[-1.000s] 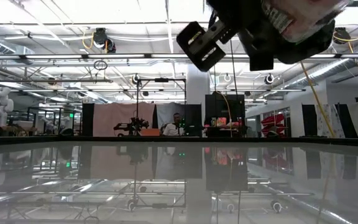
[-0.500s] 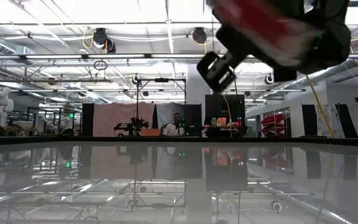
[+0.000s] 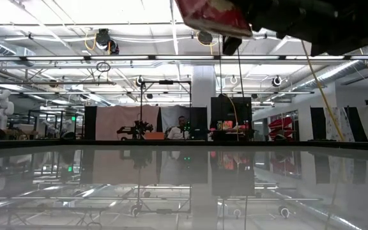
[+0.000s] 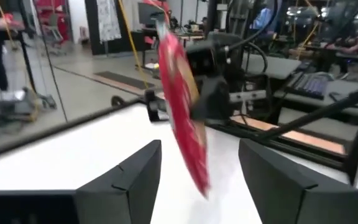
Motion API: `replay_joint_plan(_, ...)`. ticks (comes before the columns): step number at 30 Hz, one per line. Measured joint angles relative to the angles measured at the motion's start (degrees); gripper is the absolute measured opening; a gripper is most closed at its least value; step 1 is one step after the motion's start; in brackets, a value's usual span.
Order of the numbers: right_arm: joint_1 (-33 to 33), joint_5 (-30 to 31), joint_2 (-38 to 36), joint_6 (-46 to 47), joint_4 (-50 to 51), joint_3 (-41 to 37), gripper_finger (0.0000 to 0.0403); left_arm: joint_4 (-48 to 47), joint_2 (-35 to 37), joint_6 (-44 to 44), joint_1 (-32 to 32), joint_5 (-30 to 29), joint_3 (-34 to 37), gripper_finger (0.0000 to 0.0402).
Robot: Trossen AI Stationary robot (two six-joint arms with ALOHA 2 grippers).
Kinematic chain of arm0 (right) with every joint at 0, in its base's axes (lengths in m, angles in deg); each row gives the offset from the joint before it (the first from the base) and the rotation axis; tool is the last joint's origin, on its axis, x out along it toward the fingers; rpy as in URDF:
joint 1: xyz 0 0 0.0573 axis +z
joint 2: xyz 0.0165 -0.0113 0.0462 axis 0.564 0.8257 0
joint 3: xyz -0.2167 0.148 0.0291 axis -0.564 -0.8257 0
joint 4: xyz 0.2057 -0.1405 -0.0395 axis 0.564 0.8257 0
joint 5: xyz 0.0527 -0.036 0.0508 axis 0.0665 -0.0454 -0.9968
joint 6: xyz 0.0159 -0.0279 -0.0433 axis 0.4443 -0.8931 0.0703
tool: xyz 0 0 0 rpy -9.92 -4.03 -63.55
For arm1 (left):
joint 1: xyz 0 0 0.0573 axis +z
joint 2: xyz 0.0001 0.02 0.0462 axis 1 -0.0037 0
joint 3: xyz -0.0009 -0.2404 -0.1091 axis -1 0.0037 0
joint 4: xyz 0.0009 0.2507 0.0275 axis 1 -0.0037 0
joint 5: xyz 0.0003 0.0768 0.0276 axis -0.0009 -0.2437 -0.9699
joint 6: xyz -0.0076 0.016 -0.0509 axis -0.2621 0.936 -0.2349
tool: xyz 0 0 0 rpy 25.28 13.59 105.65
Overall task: Sort popcorn bags into baskets
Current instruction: Put the red popcorn bag into the blue bin
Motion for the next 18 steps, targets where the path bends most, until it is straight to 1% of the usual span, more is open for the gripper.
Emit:
replay_joint_plan(3,1.2,3.9,0.0,-2.8,-2.3,0.8,0.0017,-3.5,-0.4,-7.6,-0.3,0.0,0.0,0.0212)
replay_joint_plan(5,1.7,4.3,0.0,-3.7,-2.8,1.6,0.0017,-4.3,-1.2,-11.0,0.2,0.1,0.0,0.0216)
replay_joint_plan(7,2.5,4.3,0.0,-4.3,-2.5,2.2,0.0017,-3.6,-2.2,-12.2,1.3,0.7,0.0,0.0223)
replay_joint_plan(9,3.6,4.3,0.2,-5.2,-2.6,2.6,0.0017,-2.2,-3.2,-12.3,2.7,1.9,0.0,0.0234)
replay_joint_plan(18,6.0,6.2,0.7,-6.7,-2.0,2.7,0.0018,6.7,-6.1,-6.7,10.6,14.4,0.0,0.0292)
